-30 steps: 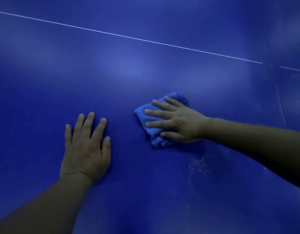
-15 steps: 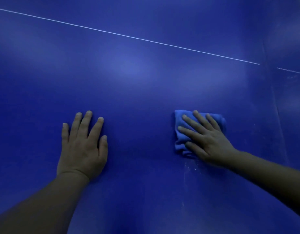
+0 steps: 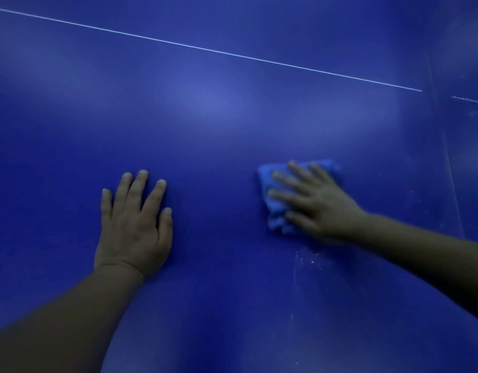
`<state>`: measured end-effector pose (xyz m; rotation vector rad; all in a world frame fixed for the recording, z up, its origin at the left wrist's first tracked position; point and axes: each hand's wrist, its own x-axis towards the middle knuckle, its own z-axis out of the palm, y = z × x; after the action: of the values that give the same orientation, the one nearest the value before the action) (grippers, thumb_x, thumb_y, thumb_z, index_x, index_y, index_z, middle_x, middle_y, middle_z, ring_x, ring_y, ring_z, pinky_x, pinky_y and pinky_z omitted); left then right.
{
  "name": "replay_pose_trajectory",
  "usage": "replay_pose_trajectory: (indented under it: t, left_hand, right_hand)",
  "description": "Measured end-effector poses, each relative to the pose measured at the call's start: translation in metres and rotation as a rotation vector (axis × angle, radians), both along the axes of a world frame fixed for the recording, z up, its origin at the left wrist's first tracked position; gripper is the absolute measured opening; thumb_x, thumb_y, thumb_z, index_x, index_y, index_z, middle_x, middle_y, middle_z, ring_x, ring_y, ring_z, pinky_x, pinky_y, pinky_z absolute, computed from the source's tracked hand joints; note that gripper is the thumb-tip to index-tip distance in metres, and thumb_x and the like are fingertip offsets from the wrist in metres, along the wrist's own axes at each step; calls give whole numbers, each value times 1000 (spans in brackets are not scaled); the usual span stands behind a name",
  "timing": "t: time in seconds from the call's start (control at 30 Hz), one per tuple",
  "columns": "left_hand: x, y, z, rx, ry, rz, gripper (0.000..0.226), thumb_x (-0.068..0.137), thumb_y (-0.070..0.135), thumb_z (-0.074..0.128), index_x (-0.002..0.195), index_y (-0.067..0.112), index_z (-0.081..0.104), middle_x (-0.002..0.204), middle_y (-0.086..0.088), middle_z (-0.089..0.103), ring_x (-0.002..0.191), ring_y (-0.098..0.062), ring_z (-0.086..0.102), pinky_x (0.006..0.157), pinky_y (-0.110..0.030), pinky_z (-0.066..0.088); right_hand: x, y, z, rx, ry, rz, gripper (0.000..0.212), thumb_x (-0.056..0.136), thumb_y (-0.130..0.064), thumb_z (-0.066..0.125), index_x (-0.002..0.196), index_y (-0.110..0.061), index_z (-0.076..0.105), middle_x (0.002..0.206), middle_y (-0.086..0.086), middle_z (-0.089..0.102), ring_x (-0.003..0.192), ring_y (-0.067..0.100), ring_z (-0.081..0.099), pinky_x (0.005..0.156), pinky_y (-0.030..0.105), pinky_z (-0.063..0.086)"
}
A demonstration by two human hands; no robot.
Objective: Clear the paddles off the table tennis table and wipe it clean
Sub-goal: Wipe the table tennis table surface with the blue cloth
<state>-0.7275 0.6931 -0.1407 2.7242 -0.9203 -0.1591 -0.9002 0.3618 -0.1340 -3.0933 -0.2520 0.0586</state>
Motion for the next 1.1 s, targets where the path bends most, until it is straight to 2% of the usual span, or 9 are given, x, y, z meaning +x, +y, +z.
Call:
replay_pose_trajectory:
  t: [0.13, 0.27, 0.37, 0.5, 0.57, 0.63, 0.7, 0.77, 1.1]
  left_hand:
    - [-1, 0, 0, 1, -9, -4, 62, 97, 44, 28, 148, 13, 43, 160, -12, 29, 152, -29, 14, 123, -52, 1]
    - [-1, 0, 2, -2, -7, -9, 64, 96, 45, 27, 148, 13, 43, 160, -14, 28, 151, -30, 14, 122, -53, 2]
    - [-1, -1, 3, -14, 2, -9, 65, 96, 47, 25, 149, 13, 42, 161, -13, 28, 151, -30, 13, 122, -52, 0]
    - [-2, 1, 3, -27, -7, -14, 68, 93, 48, 25, 148, 12, 44, 159, -15, 31, 150, -33, 17, 121, -55, 3]
    - [-2, 0, 2, -18, -20, -24, 70, 92, 49, 25, 148, 11, 44, 159, -16, 32, 149, -35, 19, 120, -57, 5]
    - [0, 1, 1, -17, -14, -33, 72, 90, 51, 24, 148, 12, 43, 159, -15, 31, 150, -34, 18, 120, -57, 5]
    - [2, 3, 1, -22, 9, -36, 73, 89, 52, 25, 149, 13, 42, 161, -14, 28, 151, -32, 15, 120, -56, 3]
    - [4, 4, -1, -30, 35, -36, 73, 88, 51, 27, 150, 14, 41, 162, -13, 26, 151, -31, 14, 120, -55, 1]
    - [-46, 64, 11, -313, 196, -27, 62, 93, 39, 33, 140, 3, 51, 154, -20, 39, 146, -36, 29, 123, -51, 12]
  right_hand:
    - [49, -74, 5, 40, -16, -641, 61, 95, -54, 27, 150, -32, 40, 161, 1, 30, 148, 34, 24, 114, 60, 21]
    - [49, -53, 4, 32, -14, -782, 63, 95, -57, 20, 153, -36, 30, 165, -6, 17, 152, 27, 10, 119, 54, 10]
    - [46, -1, 4, 46, -15, -713, 66, 92, -57, 20, 151, -34, 38, 163, -3, 24, 151, 31, 18, 117, 60, 16]
    - [13, 87, 1, 55, 5, 123, 52, 97, -49, 36, 142, -30, 53, 156, 2, 40, 145, 38, 32, 113, 58, 20]
    - [18, 69, 3, 2, 17, 288, 49, 98, -46, 39, 140, -27, 55, 153, 4, 44, 141, 39, 38, 111, 56, 25]
    - [32, 32, 1, 23, -38, -56, 53, 96, -47, 37, 142, -26, 53, 154, 6, 43, 140, 40, 39, 109, 58, 29]
    - [30, -8, 7, 85, -5, -514, 58, 95, -51, 29, 148, -32, 44, 161, -1, 31, 149, 33, 24, 116, 55, 19]
    - [12, -20, 8, 109, 29, -697, 61, 94, -53, 24, 151, -35, 37, 164, -7, 22, 152, 26, 14, 119, 52, 10]
    - [-70, 83, 7, 125, 71, -614, 65, 94, -56, 15, 153, -35, 33, 165, -10, 17, 153, 24, 7, 121, 50, 4]
